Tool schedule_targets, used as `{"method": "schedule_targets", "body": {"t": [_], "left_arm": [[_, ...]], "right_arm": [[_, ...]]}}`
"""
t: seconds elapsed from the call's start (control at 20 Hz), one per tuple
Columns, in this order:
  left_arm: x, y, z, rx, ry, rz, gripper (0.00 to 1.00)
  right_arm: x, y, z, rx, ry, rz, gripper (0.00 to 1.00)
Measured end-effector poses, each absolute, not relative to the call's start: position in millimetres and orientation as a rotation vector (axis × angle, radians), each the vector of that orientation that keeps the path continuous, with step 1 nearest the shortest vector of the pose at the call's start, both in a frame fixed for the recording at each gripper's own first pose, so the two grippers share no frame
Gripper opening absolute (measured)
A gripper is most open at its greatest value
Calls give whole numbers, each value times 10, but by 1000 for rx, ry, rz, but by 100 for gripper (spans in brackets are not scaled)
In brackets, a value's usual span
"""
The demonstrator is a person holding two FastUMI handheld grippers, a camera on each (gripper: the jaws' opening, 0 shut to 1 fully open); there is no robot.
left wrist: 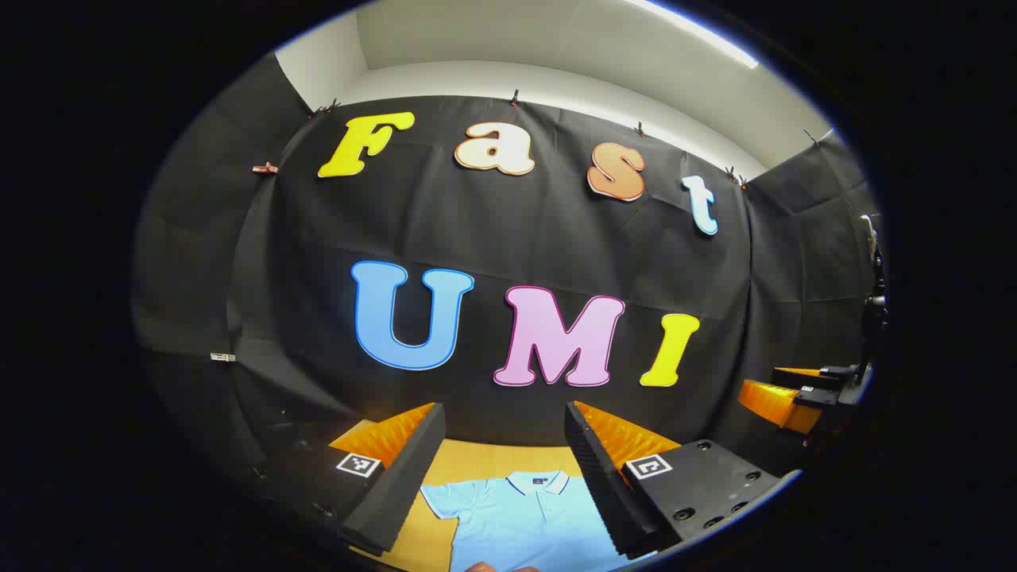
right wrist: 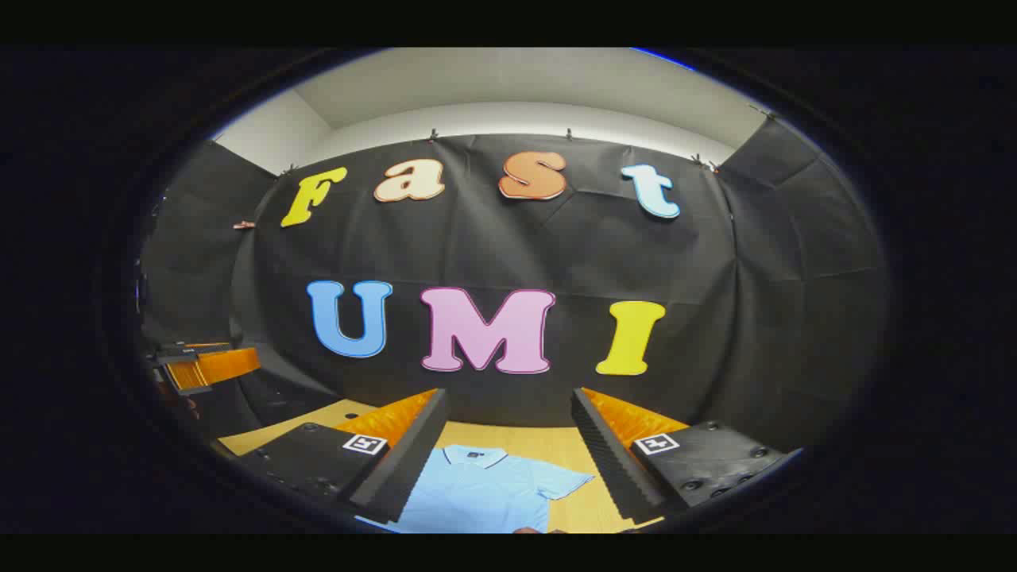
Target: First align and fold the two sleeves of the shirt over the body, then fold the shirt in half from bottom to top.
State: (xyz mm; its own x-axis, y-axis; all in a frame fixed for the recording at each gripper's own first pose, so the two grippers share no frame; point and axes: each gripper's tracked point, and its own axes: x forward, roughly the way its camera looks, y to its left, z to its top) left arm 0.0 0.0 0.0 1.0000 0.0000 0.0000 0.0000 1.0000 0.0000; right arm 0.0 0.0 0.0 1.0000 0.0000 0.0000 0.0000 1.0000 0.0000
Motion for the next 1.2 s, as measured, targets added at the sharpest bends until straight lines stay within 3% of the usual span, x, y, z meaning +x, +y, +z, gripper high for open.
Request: {"method": "schedule_targets", "body": {"t": [1.2], "left_arm": [[-197,-203,188,61,-23,-61,96]], "right_arm": [[-171,114,147,-27,-27,29,96]]}}
